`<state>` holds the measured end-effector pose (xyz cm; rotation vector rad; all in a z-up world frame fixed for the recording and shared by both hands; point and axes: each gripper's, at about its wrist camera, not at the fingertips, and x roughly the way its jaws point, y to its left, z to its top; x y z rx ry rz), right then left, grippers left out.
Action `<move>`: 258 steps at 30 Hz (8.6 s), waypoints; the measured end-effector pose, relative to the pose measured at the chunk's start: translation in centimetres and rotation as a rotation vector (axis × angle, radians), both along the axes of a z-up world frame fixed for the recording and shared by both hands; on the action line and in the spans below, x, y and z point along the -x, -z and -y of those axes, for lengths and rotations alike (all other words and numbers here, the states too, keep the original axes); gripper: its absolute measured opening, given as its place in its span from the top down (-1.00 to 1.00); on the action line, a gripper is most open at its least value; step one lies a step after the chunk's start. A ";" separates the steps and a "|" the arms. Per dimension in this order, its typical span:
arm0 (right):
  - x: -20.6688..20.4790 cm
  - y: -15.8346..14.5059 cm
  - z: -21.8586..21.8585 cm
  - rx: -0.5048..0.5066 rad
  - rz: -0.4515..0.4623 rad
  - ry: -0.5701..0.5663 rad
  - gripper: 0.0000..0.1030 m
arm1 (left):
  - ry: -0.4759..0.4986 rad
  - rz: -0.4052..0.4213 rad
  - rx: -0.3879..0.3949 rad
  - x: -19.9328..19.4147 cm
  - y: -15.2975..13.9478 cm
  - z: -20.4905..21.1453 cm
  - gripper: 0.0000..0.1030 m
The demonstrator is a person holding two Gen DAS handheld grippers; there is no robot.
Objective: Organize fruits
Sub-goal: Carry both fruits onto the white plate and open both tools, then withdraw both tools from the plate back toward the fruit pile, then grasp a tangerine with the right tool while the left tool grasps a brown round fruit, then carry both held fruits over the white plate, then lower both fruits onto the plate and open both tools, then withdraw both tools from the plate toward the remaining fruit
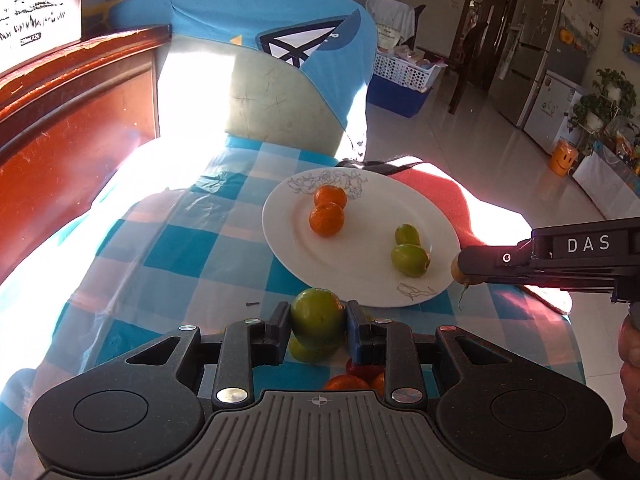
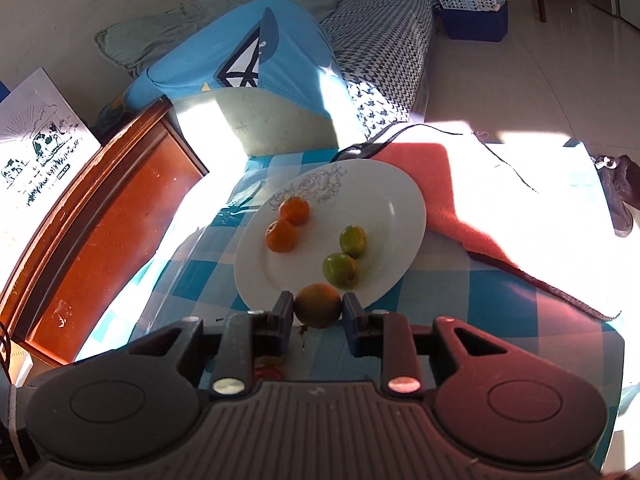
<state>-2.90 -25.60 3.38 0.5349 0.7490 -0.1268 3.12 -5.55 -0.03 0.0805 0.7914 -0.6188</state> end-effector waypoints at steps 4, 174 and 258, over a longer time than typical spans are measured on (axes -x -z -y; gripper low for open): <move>-1.4 0.4 1.3 -0.017 -0.009 0.029 0.49 | 0.013 -0.003 -0.002 -1.1 0.6 1.3 0.49; 3.7 -2.6 -4.4 0.199 0.130 -0.098 0.41 | -0.147 0.027 0.047 -1.9 -2.5 -2.3 0.51; 3.7 1.4 -6.1 0.186 -0.001 -0.173 -0.47 | -0.184 -0.072 -0.064 -0.3 -1.5 -4.4 -0.85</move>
